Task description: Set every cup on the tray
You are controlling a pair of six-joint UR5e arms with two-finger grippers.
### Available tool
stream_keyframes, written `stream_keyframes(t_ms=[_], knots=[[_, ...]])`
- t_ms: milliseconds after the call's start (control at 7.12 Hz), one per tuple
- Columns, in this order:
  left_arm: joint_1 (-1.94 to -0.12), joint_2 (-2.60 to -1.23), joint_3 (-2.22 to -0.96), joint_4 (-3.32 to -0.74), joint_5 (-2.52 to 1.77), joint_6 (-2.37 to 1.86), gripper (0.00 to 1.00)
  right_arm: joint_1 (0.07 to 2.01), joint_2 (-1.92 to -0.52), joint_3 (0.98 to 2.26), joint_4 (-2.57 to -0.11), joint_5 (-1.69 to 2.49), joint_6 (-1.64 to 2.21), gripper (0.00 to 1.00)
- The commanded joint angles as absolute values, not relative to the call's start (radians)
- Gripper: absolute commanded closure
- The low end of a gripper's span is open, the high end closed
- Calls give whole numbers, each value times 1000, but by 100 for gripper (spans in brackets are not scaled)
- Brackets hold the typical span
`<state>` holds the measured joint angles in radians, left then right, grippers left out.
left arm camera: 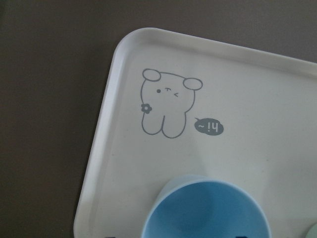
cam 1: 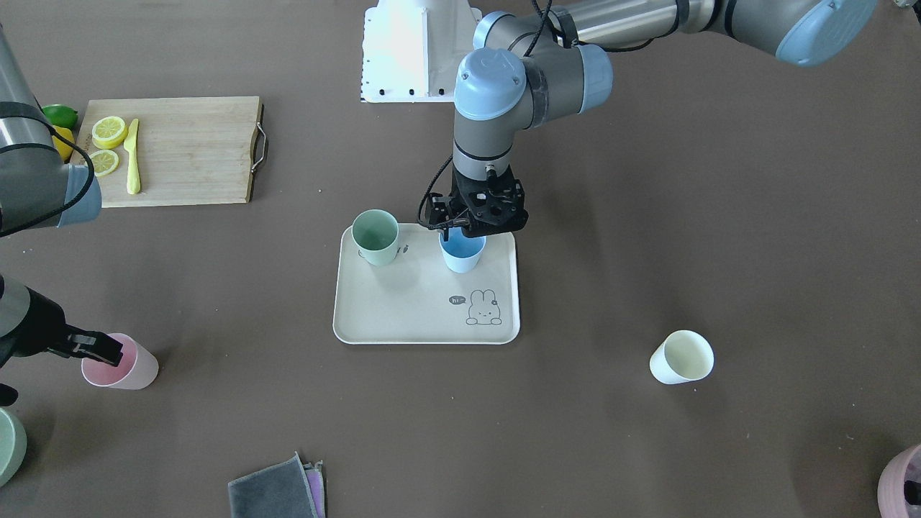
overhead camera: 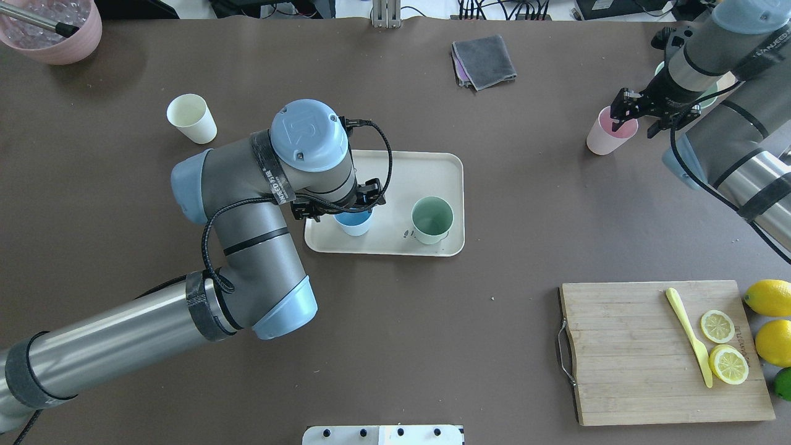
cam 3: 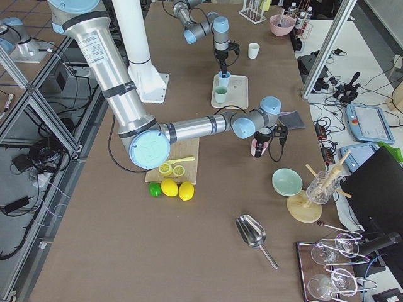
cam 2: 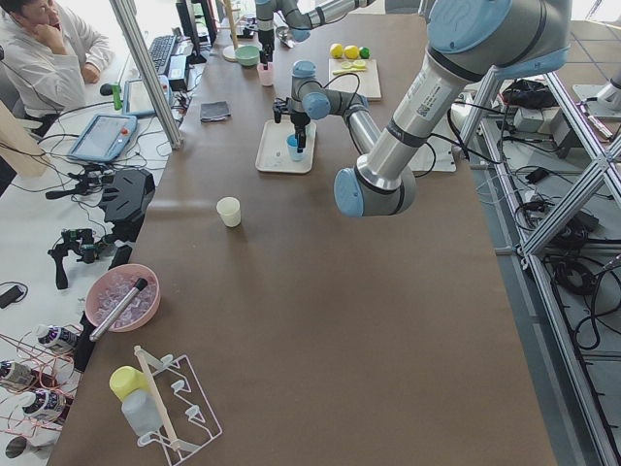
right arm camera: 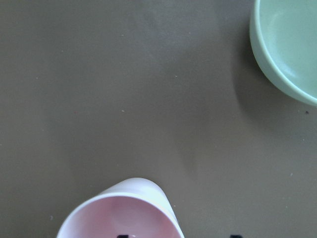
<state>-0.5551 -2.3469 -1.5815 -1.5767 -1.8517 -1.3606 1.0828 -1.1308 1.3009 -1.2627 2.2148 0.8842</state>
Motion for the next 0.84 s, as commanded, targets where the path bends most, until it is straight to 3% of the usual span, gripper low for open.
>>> stream_keyframes(t_ms=[0, 421, 702], knots=[[-590, -2281, -1720, -1531, -1851, -1361, 2, 1077, -1129, 1295, -1261, 2226, 890, 100], [-711, -2186, -1885, -1473, -1861, -1179, 2, 1046, -1021, 1318, -1262, 2298, 1005, 100], [-875, -2094, -1881, -1482, -1984, -914, 2, 916, -877, 1322, -1259, 2286, 1223, 100]])
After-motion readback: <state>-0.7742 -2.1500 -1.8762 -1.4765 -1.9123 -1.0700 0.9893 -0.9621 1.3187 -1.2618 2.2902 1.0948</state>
